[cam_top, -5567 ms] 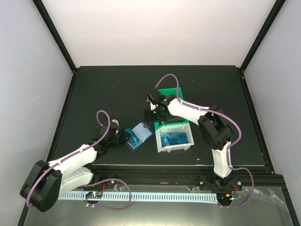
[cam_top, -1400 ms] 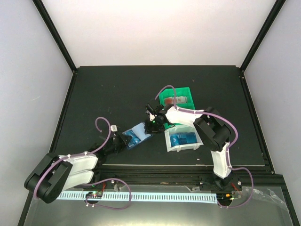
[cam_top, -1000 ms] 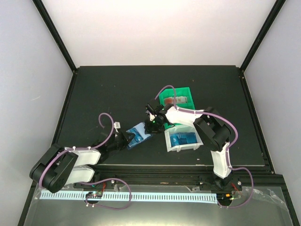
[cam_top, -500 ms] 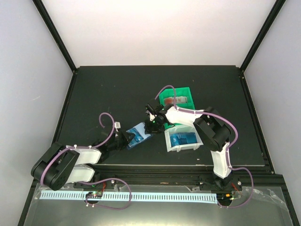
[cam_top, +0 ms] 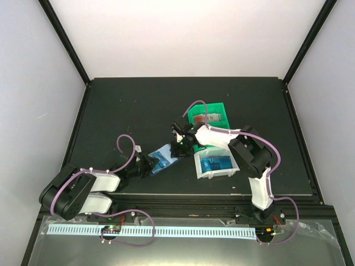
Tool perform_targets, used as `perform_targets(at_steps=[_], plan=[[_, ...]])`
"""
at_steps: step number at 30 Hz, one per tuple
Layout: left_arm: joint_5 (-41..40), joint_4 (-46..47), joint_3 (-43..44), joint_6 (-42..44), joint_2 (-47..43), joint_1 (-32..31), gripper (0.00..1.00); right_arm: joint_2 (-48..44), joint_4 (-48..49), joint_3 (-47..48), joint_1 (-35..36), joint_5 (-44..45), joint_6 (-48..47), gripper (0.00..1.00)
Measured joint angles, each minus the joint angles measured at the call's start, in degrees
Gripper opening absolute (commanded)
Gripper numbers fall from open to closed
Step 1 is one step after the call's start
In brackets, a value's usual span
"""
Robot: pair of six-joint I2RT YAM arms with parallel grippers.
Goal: Put the credit cards into the card holder
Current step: Insert the credit card into the card holder.
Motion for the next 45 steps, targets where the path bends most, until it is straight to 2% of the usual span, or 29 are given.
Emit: perform_targets(at_steps=[8, 19, 29, 33, 41, 45], plan=[[0.24, 0.61, 0.02, -4.28, 1.22, 0.07, 0.01, 0.04, -0.02, 0.02, 0.00, 0.00, -0.15, 0.34], [-1.88, -6.51, -1.44, -6.64, -6.49, 0.07, 0.02, 0.44, -0.20, 0.44, 0.02, -0.85, -0.44, 0.34], [0.94, 3.54, 0.13, -6.38, 4.72, 0.17, 0.02, 0.81, -0.87, 1.03, -0.02, -1.25, -1.09, 0.34], [1.49, 5.22, 0.79, -5.68, 6.54, 0.17, 0.02, 0.83, -0.87, 1.03, -0.11, -1.53, -1.49, 0.34], [1.51, 2.78, 2.64, 0.35, 7.08, 0.17, 0.12, 0.83, -0.85, 1.01, -0.22, -1.75, -1.55, 0.34], [2.03, 1.46, 3.98, 2.27, 7.56, 0.17, 0.23, 0.83, -0.81, 0.96, -0.22, -1.75, -1.55, 0.34]])
